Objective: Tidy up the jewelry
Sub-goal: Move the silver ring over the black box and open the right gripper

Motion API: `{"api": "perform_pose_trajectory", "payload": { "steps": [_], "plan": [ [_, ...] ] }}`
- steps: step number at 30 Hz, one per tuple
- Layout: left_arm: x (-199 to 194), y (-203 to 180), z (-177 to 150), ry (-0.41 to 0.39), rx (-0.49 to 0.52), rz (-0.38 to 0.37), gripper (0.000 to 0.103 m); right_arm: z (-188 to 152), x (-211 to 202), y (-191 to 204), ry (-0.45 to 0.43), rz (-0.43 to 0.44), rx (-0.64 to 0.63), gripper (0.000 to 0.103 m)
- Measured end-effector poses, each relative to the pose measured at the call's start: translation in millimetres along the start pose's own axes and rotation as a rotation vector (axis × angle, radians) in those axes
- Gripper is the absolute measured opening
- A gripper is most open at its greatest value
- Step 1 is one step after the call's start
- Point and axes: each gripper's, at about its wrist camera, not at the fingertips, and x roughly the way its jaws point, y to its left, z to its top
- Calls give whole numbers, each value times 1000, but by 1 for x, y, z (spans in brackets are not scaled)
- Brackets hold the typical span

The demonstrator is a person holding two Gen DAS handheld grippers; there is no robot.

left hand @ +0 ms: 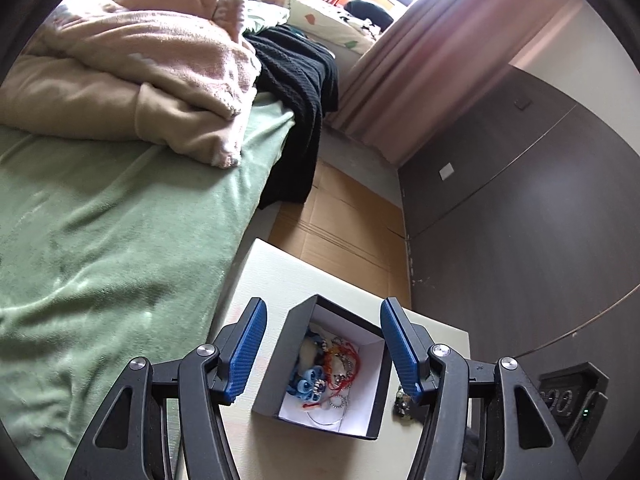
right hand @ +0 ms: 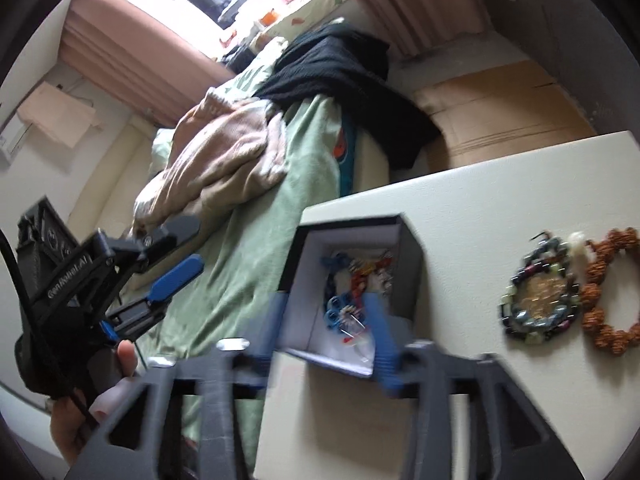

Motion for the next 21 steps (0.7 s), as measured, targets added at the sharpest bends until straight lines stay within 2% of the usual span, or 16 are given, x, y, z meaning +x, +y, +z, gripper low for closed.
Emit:
{"api": "perform_pose_trajectory", "payload": {
  "steps": [4, 16, 17, 19, 20, 21],
  "plan": [
    [4, -4, -3, 16, 19, -1, 60, 2, -19, -10, -39, -12, 23, 59],
    [23, -46, -26, 65, 150, -12, 61, 0, -57, -58, -54, -193, 125, 59],
    [25, -49, -29, 66, 156, -20, 63, 0, -59, -62, -50, -208, 134, 59],
    [28, -57, -34, 68, 166, -29, 80, -1, -67, -70, -53, -230, 151, 59],
    [30, -62, -37, 65, 176, -31, 83, 0, -71, -74, -59, -239, 161, 59],
    [31, -67, -40, 64, 188, -33, 86, 0, -75, -78, -65, -248, 172, 67]
  ]
}}
